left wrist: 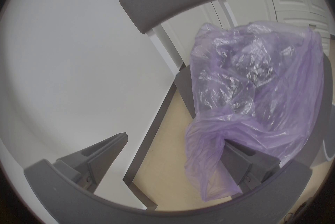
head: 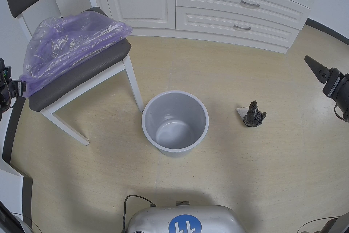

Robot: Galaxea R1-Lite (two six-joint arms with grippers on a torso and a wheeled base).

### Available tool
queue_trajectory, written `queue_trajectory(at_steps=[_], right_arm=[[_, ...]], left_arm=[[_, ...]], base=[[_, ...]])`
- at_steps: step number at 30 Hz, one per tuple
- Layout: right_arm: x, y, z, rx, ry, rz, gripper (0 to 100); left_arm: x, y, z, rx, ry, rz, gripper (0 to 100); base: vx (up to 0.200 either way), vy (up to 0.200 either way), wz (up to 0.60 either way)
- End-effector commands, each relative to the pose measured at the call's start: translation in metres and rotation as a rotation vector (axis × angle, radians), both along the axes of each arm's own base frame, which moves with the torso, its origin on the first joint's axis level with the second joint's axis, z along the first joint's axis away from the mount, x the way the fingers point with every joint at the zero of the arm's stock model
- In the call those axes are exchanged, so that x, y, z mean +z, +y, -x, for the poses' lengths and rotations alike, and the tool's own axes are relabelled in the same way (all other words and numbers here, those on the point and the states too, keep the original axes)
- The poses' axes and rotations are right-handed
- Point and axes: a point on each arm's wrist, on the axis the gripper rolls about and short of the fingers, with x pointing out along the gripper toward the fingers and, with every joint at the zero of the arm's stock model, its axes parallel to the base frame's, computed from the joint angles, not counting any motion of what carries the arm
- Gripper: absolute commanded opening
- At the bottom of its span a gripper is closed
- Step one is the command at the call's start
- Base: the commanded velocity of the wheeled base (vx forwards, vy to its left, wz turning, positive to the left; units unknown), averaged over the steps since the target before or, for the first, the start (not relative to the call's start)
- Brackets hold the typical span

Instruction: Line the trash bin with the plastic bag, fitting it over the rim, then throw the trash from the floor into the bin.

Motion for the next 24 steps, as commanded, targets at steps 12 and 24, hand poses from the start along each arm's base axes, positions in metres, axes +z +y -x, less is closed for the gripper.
queue_trajectory(at_steps=[12,24], right_arm=[[0.005,-0.002,0.007,0.032,-0.029,-0.013,100],[0.006,-0.003,0.010,0.040,-0.038,-0.017,100]], left_arm=[[-0.002,-0.006,0.001,-0.016,-0.172,-0.051,100],[-0.001,-0.015,0.007,-0.034,-0.200,-0.062,100]], base=[[0.000,0.000,0.00],[0.000,0.000,0.00]])
